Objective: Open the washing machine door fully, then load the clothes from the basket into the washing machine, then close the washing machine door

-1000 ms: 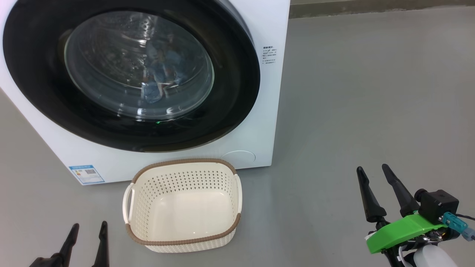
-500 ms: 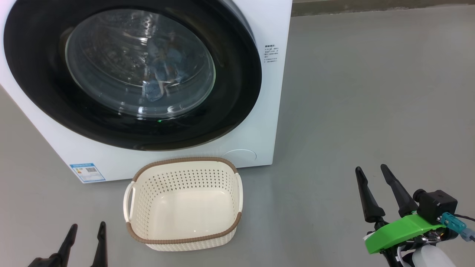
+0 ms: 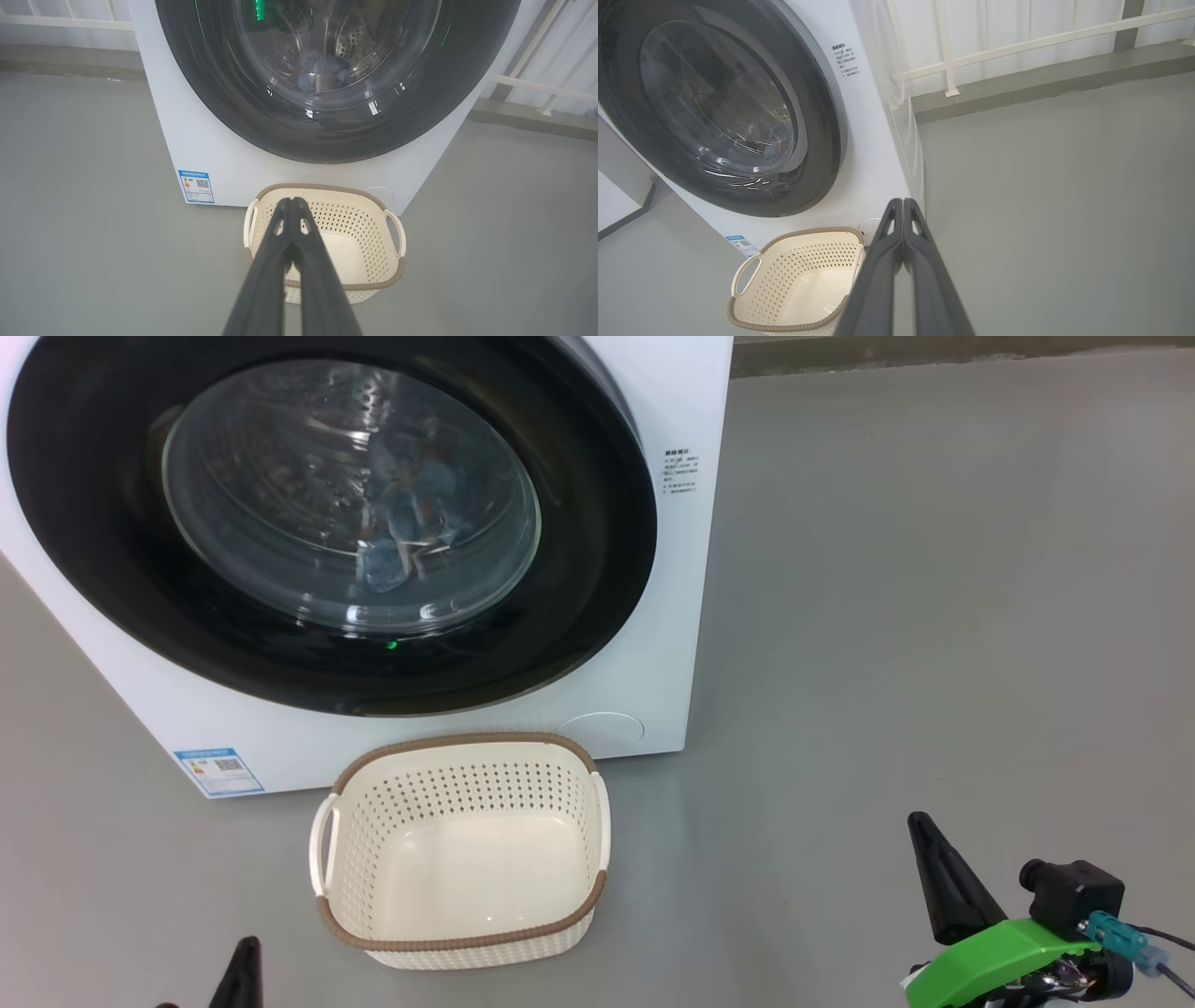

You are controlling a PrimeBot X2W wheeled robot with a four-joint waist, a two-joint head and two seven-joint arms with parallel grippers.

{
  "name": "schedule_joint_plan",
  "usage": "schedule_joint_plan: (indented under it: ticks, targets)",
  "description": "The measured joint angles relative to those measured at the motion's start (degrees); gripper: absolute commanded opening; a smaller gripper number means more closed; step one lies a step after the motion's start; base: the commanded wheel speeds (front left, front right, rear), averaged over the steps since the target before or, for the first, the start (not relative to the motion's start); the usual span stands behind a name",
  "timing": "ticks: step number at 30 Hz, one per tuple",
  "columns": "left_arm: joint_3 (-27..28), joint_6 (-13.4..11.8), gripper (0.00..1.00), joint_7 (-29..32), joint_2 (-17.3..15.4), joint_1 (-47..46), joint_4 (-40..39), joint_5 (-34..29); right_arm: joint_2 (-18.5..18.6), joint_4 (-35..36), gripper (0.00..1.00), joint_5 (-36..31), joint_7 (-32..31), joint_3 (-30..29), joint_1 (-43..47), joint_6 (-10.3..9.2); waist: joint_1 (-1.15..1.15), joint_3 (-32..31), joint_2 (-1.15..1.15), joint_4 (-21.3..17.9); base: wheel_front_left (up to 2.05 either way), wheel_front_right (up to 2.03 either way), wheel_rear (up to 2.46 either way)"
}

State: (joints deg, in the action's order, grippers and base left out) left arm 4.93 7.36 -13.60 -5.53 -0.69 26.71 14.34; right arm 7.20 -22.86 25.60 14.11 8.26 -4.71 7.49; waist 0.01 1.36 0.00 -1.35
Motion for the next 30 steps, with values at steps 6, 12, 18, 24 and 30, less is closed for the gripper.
schedule_joint_plan:
  ticks: [6, 12, 18, 24, 30]
  targets:
    - [-0.01, 0.0, 0.0, 0.86, 0.02, 0.0, -0.27, 3.9, -0.04, 0.21, 0.0, 3.46, -1.01, -0.83, 0.0, 0.0, 0.0, -0.06, 0.0, 0.07, 0.0, 0.0, 0.0]
    - [-0.02, 0.0, 0.0, 1.85, 0.19, -0.02, -0.76, 7.73, -0.32, 0.62, 0.0, 6.87, -2.01, -1.36, 0.0, 0.0, 0.0, -0.07, 0.0, 0.13, 0.0, 0.0, 0.0]
    - [-0.04, 0.0, 0.0, 2.78, 0.31, -0.03, -1.31, 11.6, -0.56, 0.92, 0.0, 10.26, -3.04, -2.16, 0.0, 0.0, 0.0, -0.13, 0.0, 0.2, 0.0, 0.0, 0.0]
    - [-0.04, 0.0, 0.0, 3.59, 0.42, -0.07, -1.88, 14.77, -0.67, 1.25, 0.0, 12.73, -3.82, -2.86, 0.0, 0.0, 0.0, -0.18, 0.0, 0.26, 0.0, 0.0, 0.0]
    - [-0.05, 0.0, 0.0, 4.64, 0.76, -0.21, -2.37, 18.63, -0.92, 1.64, 0.0, 15.88, -4.8, -3.41, 0.0, 0.0, 0.0, -0.24, 0.0, 0.33, 0.0, 0.0, 0.0]
